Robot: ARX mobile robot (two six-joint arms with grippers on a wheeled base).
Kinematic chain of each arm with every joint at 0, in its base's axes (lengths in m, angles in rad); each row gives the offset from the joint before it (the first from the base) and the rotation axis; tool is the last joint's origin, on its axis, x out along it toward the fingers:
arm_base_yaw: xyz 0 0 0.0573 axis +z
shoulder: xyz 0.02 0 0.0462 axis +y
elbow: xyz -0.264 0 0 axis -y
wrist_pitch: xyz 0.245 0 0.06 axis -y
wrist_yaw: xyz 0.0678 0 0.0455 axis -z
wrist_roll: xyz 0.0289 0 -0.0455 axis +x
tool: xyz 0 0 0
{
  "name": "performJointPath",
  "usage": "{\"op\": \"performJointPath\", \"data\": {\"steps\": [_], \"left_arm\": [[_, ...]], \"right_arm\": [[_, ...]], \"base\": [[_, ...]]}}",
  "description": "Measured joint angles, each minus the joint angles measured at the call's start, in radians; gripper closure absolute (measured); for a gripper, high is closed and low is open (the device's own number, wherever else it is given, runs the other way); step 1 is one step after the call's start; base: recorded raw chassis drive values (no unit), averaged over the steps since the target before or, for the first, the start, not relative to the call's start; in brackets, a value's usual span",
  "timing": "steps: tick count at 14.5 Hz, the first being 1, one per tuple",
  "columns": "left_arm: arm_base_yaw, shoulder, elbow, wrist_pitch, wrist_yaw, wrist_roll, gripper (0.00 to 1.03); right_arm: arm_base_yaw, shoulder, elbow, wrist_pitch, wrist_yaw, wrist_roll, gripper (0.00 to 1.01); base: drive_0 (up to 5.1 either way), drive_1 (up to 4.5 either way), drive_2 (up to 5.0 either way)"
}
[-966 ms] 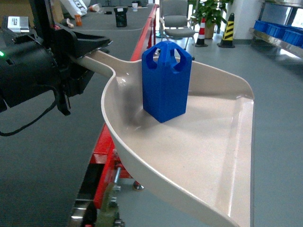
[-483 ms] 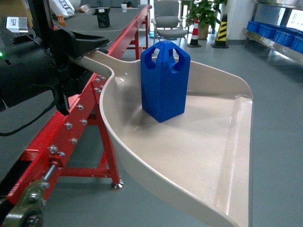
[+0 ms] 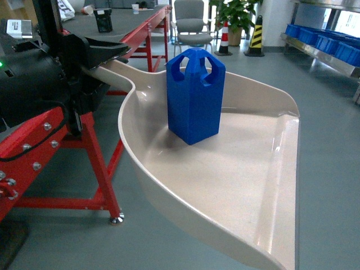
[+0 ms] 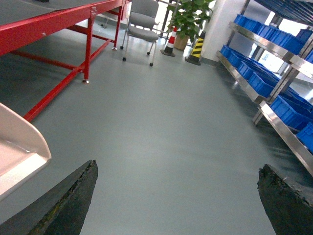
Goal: Place part in tray to right shelf
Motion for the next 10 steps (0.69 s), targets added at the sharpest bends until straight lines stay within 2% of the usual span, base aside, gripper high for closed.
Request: {"op": "performJointPath", "data": {"steps": [10], "left_arm": [[0.000,0.000,0.000,0.000,0.000,0.000,0.90]], "right_arm": [[0.000,0.000,0.000,0.004,0.000,0.000,0.03]], "base": [[5.1,-2.37,-2.4]]}}
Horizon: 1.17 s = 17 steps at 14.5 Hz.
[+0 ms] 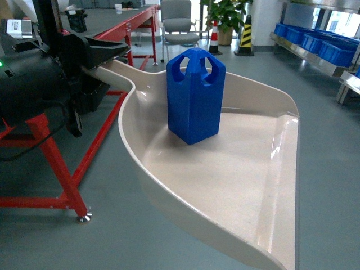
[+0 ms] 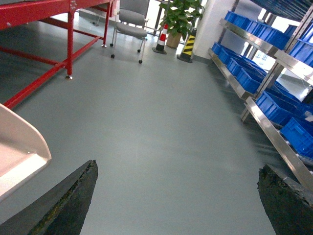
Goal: Place part in tray to right shelf
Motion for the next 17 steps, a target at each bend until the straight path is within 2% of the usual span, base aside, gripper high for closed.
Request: {"op": "performJointPath", "data": {"steps": [3,11,17], "left_arm": [[-0.018,0.000,0.000,0.002,0.013,-0.001,0.90],[0.000,-0.002,-0.001,0.002,0.000,0.000,0.90],[0.000,-0.002,-0.001,0.002,-0.001,0.000,0.90]], "right_arm": [[-0.006,0.000,0.000,-0.003,0.010,0.000,0.03],[-0.005,0.000,0.000,-0.003,0.005,0.000,0.03],[-0.006,0.000,0.001,-0.003,0.004,0.000,0.03]], "base": [[5.1,-2.36,-2.4],[5.1,-2.36,-2.4],[0.0,3.97,-4.0]]}}
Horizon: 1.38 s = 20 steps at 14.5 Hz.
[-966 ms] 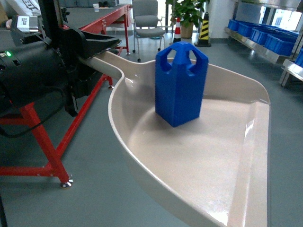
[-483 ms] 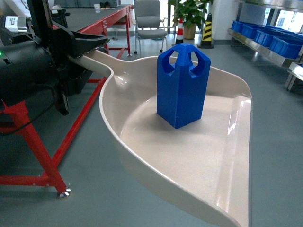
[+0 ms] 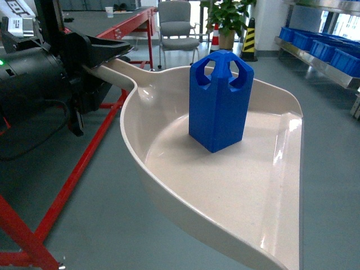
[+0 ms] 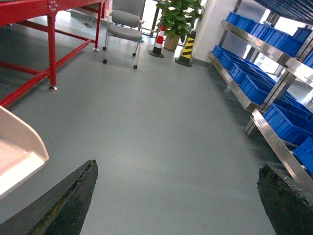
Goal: Place part in tray to right shelf
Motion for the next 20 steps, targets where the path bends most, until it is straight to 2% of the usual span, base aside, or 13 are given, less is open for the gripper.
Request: {"op": "performJointPath", "data": {"steps": [20], "left_arm": [[0.000,0.002,0.000,-0.003,0.000,0.000,0.90]], "right_arm": [[0.000,0.000,0.000,-0.003,0.000,0.000,0.03]], "base": [[0.0,3.95,-4.0]]}}
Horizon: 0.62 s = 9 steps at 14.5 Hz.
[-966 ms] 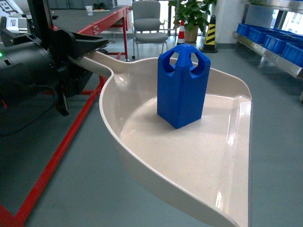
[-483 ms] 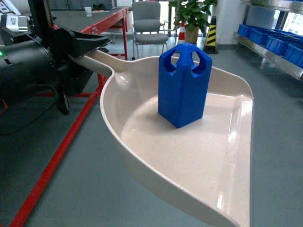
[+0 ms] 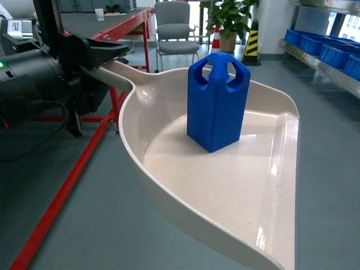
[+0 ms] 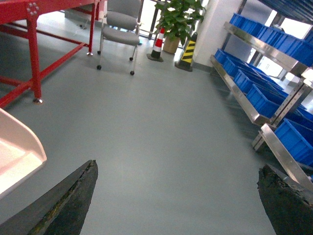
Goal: Place part in tray to right shelf
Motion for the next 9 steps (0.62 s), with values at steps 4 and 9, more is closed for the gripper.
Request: {"op": "performJointPath", "data": {"steps": [4,9], "left_arm": [[0.000,0.000,0.000,0.000,0.001,0.000,0.90],[0.001,0.000,0.000,0.003,0.001,0.000,0.90]], "right_arm": [[0.000,0.000,0.000,0.002,0.000,0.000,0.03],[0.000,-0.001,0.000,0.006,0.000,0.000,0.03]], "base": [[0.0,3.97,-4.0],[-0.1,3.85,-4.1]]}}
